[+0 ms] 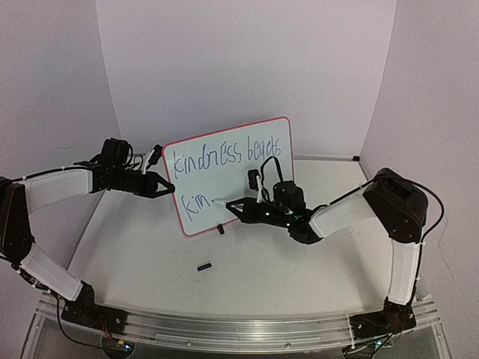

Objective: Write a sentence on the whiteboard

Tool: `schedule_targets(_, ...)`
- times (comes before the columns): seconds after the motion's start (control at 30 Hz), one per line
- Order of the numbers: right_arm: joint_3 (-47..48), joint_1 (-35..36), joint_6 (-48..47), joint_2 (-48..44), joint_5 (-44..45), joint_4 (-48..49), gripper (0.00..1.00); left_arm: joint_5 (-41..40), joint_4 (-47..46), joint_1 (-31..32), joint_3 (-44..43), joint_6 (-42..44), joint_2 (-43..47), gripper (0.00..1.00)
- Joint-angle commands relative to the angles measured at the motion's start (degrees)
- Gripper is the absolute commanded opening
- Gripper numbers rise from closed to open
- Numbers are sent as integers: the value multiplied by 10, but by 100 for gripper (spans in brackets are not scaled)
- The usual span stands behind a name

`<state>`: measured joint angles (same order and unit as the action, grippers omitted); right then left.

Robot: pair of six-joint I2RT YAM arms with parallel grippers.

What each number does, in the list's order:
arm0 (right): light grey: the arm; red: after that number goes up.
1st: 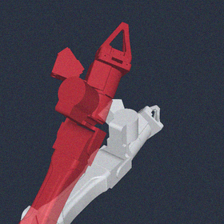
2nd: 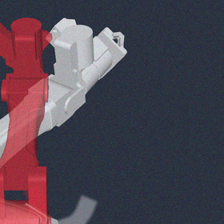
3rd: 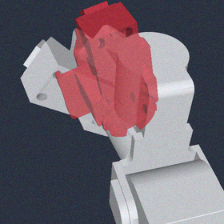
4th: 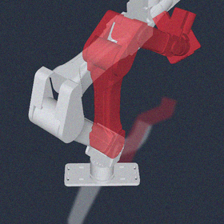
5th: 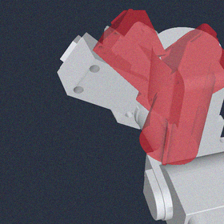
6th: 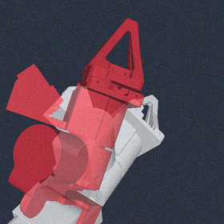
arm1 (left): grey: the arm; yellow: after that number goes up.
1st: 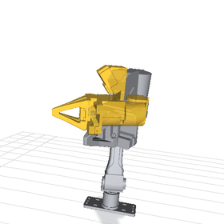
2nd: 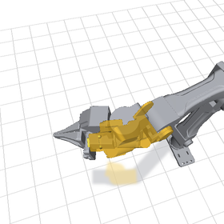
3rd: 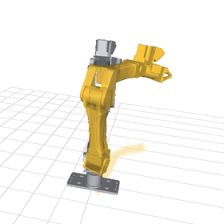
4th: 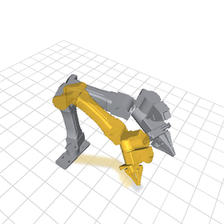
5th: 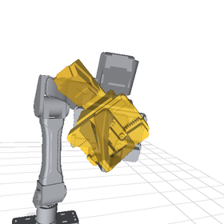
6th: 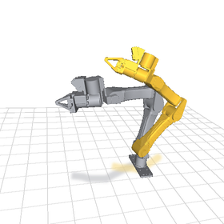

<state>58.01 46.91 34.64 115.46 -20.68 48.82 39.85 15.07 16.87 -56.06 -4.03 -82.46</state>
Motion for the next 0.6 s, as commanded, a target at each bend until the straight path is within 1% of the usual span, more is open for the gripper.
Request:
schedule_targets(0.0, -12, -3, -23, -71, 5, -8, 0, -28, 26, 7, -18, 31, 14, 0)
schedule_targets(0.2, -9, -16, -28, -80, -35, -24, 0, -27, 26, 6, -18, 30, 14, 0)
schedule_targets(0.4, 13, -25, -32, -52, -60, -34, 0, -30, 27, 6, -18, 31, 14, 0)
schedule_targets(0.57, 35, -28, -38, -33, -60, -45, 0, -31, 28, 6, -18, 32, 13, 0)
